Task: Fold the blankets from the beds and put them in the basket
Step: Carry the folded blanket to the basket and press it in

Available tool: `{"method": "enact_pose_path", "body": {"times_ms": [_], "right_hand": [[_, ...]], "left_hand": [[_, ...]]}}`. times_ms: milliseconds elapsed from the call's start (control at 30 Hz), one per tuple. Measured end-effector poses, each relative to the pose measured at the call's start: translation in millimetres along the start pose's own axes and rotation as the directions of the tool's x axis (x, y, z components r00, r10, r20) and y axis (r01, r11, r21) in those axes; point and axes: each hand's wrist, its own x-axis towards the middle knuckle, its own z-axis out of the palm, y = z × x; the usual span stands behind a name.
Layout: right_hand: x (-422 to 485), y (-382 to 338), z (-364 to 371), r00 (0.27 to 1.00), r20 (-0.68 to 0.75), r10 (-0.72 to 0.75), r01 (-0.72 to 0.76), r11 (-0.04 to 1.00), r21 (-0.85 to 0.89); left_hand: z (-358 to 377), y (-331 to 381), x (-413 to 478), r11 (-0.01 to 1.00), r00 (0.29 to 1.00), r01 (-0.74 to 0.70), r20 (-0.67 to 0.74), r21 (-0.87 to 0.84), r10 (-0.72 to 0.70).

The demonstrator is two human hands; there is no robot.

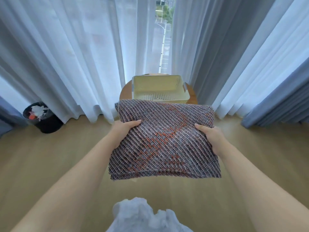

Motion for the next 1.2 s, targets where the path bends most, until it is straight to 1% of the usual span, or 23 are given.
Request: {"method": "enact_pose_path", "body": {"times_ms": [200,333,400,533,633,733,933,1200], "right_hand": [[77.3,-53.1,21.7,1.000,0.009,-0.011,0.011,1.000,0.007],[127.6,-89.5,38.7,0.998,0.039,0.040,-0.041,0.999,0.012],[150.3,-110.8,49.7,0.999,0.031,0.042,-0.043,0.999,0.017],[196.0,-158.1,70.9,1.000,0.023,-0.006,0.006,1.000,0.015],[226.2,-191.4,82.7,0.999,0.019,-0.045,0.045,0.999,0.023],[250.5,-216.5,89.1,0.997,-0.009,-0.076,0.076,0.996,0.042],[296.3,-242.7,84.0,0.997,-0.035,-0.075,0.077,0.995,0.064],[349.3,-282.3,68.2,0.994,-0.036,-0.099,0.101,0.992,0.073]], "left_hand": [[12.5,52.4,77.4,0.999,1.000,-0.017,-0.006,-0.052,0.017],[18.3,87.9,136.3,0.992,0.999,0.008,0.046,-0.124,-0.003],[18.7,109.0,164.3,0.983,0.996,0.015,0.092,-0.182,0.002],[15.4,153.2,219.5,0.974,0.991,-0.030,0.124,-0.226,0.059],[21.5,189.4,247.1,0.972,0.979,0.001,0.198,-0.236,0.047],[31.3,218.9,269.9,0.969,0.973,0.014,0.229,-0.246,0.044],[57.2,257.8,312.1,0.972,0.972,-0.003,0.228,-0.235,0.058],[95.0,303.2,353.8,0.955,0.976,-0.046,0.190,-0.292,0.105]]}}
